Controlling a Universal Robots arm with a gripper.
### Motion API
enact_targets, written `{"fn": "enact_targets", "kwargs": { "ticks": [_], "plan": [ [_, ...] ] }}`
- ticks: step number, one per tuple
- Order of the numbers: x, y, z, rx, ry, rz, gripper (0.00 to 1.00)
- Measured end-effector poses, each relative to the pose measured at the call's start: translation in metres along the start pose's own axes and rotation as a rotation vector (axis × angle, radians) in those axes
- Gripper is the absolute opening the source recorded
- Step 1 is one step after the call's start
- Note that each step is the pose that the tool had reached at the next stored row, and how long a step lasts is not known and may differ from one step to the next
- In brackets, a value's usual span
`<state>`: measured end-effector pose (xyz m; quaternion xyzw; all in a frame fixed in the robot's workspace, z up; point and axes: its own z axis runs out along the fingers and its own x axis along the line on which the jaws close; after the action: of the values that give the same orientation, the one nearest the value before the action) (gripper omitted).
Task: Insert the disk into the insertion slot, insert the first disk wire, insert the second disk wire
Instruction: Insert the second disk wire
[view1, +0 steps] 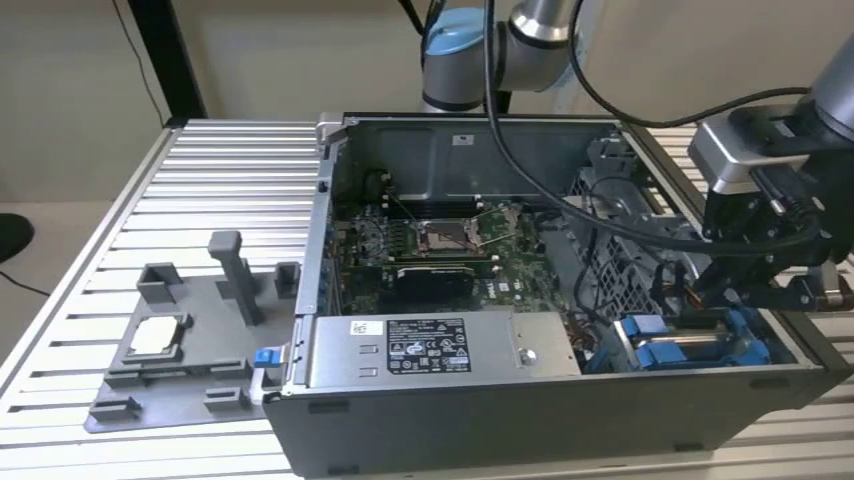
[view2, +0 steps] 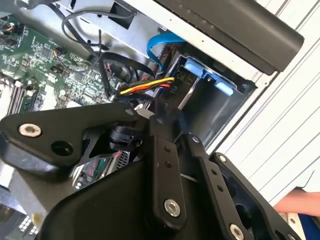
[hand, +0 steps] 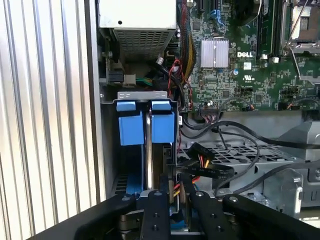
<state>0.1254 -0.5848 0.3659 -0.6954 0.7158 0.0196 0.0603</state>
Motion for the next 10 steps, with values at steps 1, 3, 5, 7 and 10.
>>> {"fn": "enact_targets", "kwargs": {
  "ticks": [1, 3, 5, 7, 10],
  "plan": [
    [-0.0004, -0.0002, -0.0036, 0.0, 0.0, 0.0, 1.0],
    [-0.001, -0.0005, -0.0087, -0.0001, 0.0002, 0.0, 1.0],
    [-0.0014, -0.0007, -0.0119, -0.0003, 0.0003, 0.0, 1.0],
    [-0.0014, -0.0007, -0.012, -0.0003, 0.0001, 0.0, 1.0],
    [-0.0014, -0.0007, -0.0124, -0.0003, 0.0003, 0.0, 1.0]
  ]
}}
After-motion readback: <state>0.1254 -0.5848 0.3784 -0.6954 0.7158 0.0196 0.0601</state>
